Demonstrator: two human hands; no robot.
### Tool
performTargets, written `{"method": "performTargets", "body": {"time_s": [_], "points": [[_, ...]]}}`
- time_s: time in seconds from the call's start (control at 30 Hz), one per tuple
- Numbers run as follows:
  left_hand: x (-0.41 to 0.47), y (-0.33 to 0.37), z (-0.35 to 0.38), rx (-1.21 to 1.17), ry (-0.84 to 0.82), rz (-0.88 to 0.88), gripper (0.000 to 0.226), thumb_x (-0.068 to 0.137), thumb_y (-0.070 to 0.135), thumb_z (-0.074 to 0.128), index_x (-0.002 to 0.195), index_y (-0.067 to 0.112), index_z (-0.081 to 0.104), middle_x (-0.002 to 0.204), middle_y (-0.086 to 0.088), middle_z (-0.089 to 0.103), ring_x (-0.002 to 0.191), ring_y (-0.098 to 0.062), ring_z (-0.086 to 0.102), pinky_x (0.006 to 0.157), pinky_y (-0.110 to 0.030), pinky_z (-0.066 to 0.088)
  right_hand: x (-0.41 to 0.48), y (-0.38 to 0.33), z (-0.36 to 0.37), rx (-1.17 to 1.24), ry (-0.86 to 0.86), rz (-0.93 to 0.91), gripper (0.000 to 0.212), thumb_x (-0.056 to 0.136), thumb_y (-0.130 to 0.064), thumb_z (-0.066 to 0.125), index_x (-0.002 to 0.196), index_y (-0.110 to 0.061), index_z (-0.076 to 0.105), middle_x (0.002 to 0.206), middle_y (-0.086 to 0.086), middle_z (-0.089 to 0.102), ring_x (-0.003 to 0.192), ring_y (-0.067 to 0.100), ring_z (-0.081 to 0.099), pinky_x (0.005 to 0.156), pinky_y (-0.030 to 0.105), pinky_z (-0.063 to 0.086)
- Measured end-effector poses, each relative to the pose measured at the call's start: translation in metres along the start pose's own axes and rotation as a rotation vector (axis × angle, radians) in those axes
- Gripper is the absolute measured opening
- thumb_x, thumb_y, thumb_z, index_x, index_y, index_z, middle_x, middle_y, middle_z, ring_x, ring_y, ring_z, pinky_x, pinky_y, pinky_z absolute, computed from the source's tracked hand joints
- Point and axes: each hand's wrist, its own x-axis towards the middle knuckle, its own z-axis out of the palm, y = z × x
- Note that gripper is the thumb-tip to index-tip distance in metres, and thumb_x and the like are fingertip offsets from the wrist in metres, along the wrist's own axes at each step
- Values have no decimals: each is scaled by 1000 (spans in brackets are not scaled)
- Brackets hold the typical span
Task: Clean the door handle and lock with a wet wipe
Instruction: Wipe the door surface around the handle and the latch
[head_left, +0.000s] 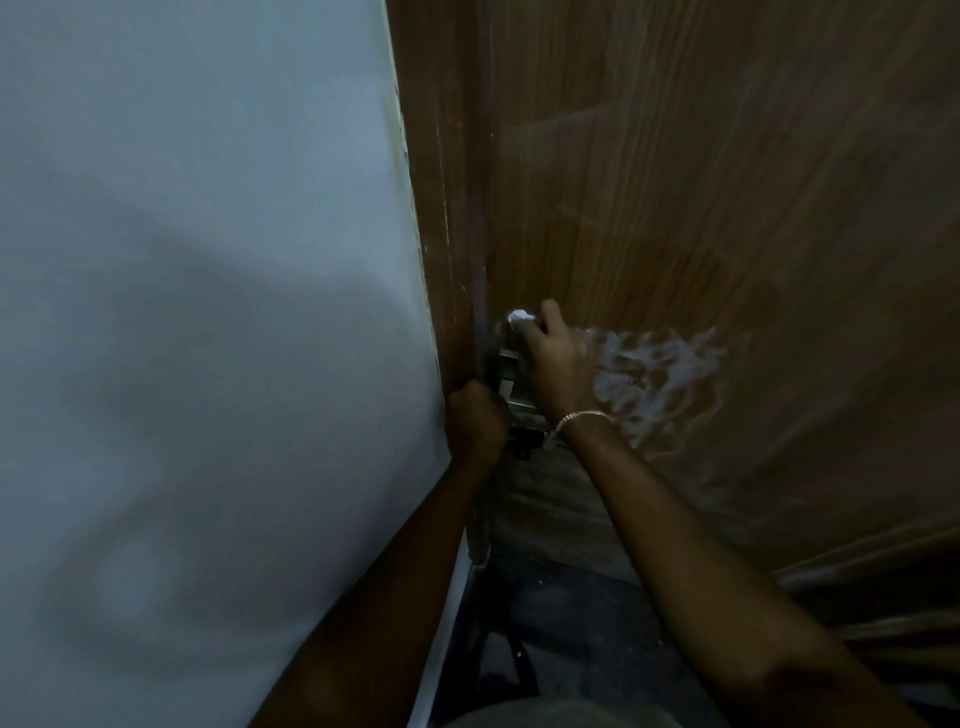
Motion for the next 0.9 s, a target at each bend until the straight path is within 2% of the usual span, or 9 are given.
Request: {"method": "performTargets", "body": {"time_s": [0.07,0.17,0.3,0.43,0.53,0.6,0.7,0.8,0.9], "points": [[2,0,0,9,-13,-3,19,96,18,60,105,4,70,104,-13,73,97,-28,71,81,-38,59,-6,9,-3,-29,-6,52,18,94,-14,66,112,-11,67,104,9,57,70,18,57,52,29,49],[2,0,-1,18,-4,1,20,96,16,60,106,2,70,105,-15,73,97,-30,71,83,-40,60,9,6,-4,-64,59,54,18,95,-20,65,113,-17,66,100,6,57,69,15,55,51,24,39],[1,-1,0,26,-13,21,18,96,15,59,105,3,69,105,-15,72,96,-29,70,83,-41,59,5,-10,7,-64,-57,-15,21,95,-17,64,115,-11,65,112,9,60,75,16,62,58,28,55],[0,-1,0,21,-7,19,19,97,19,59,107,5,69,107,-12,72,99,-27,70,83,-34,57,-9,2,5,-123,-52,65,26,90,-18,70,116,-16,67,113,6,60,77,17,62,58,26,47],[0,-1,0,-6,-13,23,19,98,18,58,102,5,70,103,-12,73,93,-26,71,73,-30,52,7,-6,9,-106,4,33,21,96,-21,62,114,-14,66,112,6,60,80,17,61,59,32,54],[1,-1,-1,-7,-19,32,20,98,19,56,100,4,70,101,-12,74,90,-26,71,68,-29,50,7,-13,16,-101,-68,-10,21,96,-21,60,115,-12,65,117,8,60,85,19,63,61,33,55],[1,-1,-1,1,-15,43,22,99,20,55,101,5,70,101,-11,73,91,-27,71,71,-32,53,-11,-4,21,-152,-142,-30,22,91,-17,65,113,-13,66,120,8,60,84,20,65,58,30,49],[1,-2,0,6,1,56,21,98,20,56,103,5,70,102,-11,73,93,-25,70,75,-32,55,-14,7,21,-165,-72,-9,22,88,-14,69,110,-16,67,115,4,58,81,18,62,56,25,41],[1,-2,-1,4,-3,62,21,99,21,56,100,5,69,101,-10,73,91,-25,70,71,-29,50,0,-5,27,-131,-81,-47,22,89,-19,67,110,-14,65,116,6,56,84,20,60,55,29,50]]}}
